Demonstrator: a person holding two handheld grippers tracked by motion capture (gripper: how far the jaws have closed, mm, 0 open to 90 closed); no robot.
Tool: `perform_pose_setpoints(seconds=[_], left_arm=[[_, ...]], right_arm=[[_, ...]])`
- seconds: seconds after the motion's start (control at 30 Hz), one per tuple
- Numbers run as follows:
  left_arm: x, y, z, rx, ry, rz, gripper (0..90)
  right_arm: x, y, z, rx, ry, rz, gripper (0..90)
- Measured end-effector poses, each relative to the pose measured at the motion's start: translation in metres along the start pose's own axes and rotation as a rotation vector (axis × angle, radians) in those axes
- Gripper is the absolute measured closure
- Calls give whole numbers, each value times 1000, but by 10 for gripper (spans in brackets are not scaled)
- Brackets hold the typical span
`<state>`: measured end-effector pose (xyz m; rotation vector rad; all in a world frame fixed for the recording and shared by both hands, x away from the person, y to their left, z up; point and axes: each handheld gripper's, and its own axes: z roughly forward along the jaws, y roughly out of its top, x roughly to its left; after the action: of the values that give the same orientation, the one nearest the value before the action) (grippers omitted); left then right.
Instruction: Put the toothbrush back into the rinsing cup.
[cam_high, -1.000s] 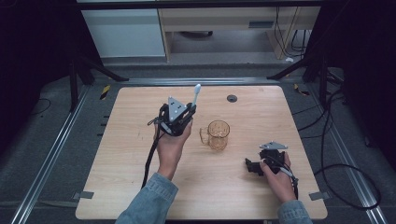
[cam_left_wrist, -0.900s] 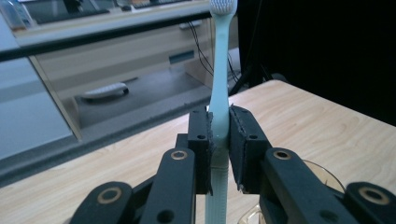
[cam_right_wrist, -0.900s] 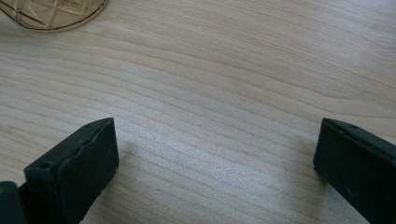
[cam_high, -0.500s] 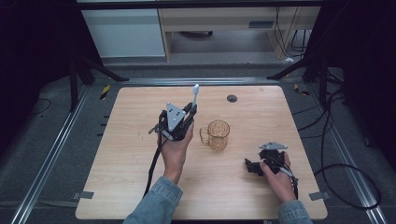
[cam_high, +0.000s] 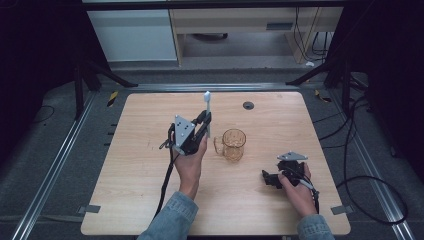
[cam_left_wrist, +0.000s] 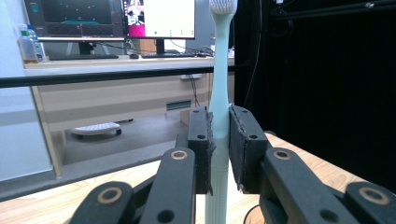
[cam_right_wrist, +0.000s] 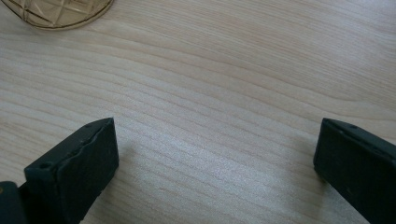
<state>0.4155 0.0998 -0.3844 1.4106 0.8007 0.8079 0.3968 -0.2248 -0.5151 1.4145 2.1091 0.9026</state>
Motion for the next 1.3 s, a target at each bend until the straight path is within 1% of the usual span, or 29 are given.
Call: perform_pose_setpoints(seconds=[0.07, 0.13, 0.2, 0.33, 0.47, 0.6, 0.8, 1.0, 1.1, 1.3], left_arm=[[-1, -3, 1, -10, -1, -1, 788], [-2, -6, 2, -16, -1, -4, 788], [-3, -9, 2, -24, -7, -11, 788], [-3, -12, 3, -45, -8, -18, 788], [-5, -15, 5, -62, -18, -11, 788], [-6, -20, 7, -76, -23, -35, 788], [-7, -25, 12, -72, -34, -42, 788], [-7, -29, 14, -67, -37, -49, 788], [-8, -31, 15, -60, -36, -36, 788], [-7, -36, 18, -55, -40, -47, 788]], right_arm=[[0, 0, 0, 0, 1, -1, 4], [1, 0, 0, 3, 6, 8, 4], [0, 0, 0, 0, 2, -4, 4], [0, 0, 0, 0, 5, -6, 4], [0, 0, 0, 0, 7, -7, 4], [0, 0, 0, -1, 10, -11, 4], [1, 0, 0, 1, 14, -12, 3], [1, 0, 0, 1, 16, -16, 3], [1, 0, 0, 1, 17, -17, 4], [1, 0, 0, 0, 17, -20, 3]])
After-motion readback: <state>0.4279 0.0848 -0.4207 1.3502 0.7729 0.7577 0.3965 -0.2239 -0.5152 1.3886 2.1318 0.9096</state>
